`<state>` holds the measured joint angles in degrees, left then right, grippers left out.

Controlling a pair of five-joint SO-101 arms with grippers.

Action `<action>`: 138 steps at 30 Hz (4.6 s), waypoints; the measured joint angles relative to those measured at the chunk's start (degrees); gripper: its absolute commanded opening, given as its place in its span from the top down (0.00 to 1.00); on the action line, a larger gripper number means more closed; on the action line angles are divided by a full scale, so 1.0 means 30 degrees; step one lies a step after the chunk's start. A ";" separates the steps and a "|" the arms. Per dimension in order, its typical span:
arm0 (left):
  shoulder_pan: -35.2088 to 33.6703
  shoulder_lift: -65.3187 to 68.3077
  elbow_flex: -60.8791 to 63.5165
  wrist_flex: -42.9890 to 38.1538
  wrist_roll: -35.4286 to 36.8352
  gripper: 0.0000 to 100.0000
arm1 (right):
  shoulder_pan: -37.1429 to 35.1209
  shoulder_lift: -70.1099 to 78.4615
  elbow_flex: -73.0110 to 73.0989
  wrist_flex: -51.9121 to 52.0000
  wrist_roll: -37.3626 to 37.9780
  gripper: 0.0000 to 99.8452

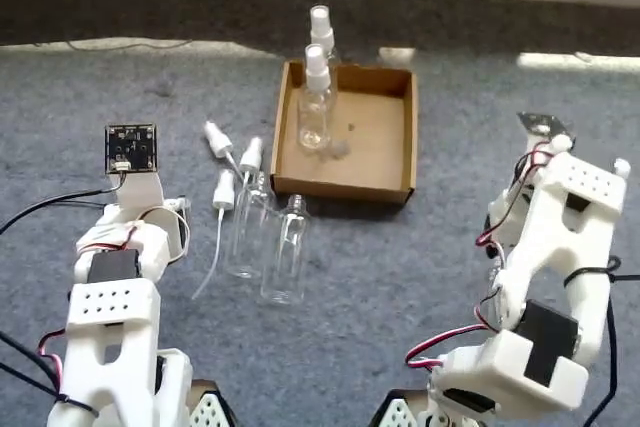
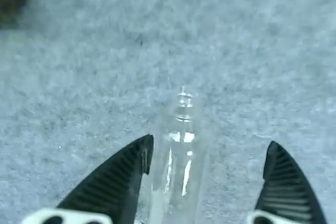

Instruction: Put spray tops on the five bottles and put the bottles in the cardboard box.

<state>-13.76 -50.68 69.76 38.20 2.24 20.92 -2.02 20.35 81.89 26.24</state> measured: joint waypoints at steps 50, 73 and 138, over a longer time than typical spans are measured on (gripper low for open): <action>0.0000 0.0000 0.0000 0.0000 0.0000 0.85 | 0.1319 0.9026 -0.9201 -0.0762 0.0938 0.71; 0.0000 0.0000 0.0000 0.0000 0.0000 0.85 | 0.0733 0.9143 -1.1341 -0.0645 0.1114 0.71; 0.1553 1.5883 -1.5092 0.6652 -0.1436 0.80 | -0.1934 0.4689 -1.4623 0.5480 0.0264 1.00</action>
<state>-9.10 -3.03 24.48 58.15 -2.07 15.12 12.04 -23.52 98.33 27.03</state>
